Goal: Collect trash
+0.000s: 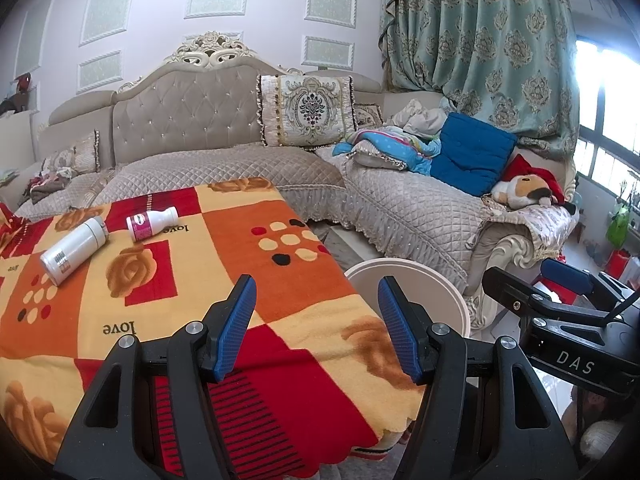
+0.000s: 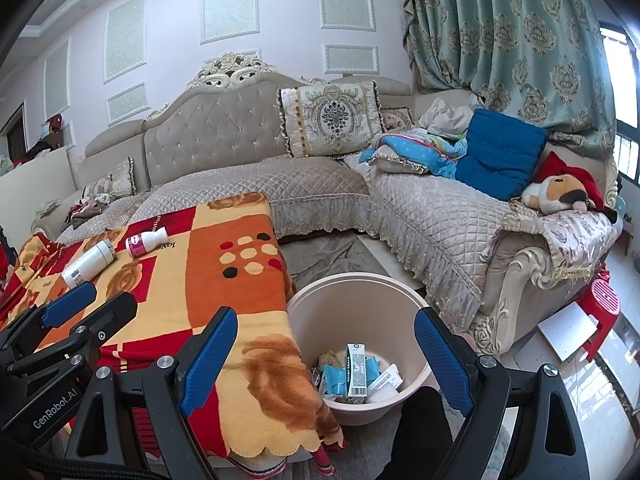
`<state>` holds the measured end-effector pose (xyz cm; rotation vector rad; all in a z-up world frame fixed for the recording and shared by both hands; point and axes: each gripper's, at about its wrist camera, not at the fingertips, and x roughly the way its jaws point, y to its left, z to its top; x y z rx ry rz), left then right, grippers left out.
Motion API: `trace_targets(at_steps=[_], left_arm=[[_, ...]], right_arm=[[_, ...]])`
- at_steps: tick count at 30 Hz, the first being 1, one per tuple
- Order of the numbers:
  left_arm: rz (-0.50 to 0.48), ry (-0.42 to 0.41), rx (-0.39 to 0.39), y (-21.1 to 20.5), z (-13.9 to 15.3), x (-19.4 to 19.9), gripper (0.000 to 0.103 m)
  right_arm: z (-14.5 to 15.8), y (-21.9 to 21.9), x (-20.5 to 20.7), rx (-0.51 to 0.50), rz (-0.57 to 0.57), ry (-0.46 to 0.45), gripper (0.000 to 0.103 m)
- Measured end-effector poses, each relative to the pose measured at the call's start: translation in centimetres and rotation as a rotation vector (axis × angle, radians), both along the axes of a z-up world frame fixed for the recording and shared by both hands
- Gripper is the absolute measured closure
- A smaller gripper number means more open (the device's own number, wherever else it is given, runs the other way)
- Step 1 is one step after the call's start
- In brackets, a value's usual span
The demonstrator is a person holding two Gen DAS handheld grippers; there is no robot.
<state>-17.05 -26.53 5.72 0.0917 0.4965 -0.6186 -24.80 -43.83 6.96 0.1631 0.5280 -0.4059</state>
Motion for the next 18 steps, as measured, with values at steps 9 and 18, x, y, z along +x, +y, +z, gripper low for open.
trace_targets(at_steps=[9, 18], left_arm=[[-0.004, 0.001, 0.004, -0.18, -0.21, -0.21, 0.041], [-0.010, 0.001, 0.011, -0.67, -0.55, -0.54, 0.041]], right_arm=[[-0.18, -0.11, 0.04, 0.000, 0.000, 0.007, 0.014], [-0.31, -0.22, 0.18, 0.005, -0.004, 0.015, 0.014]])
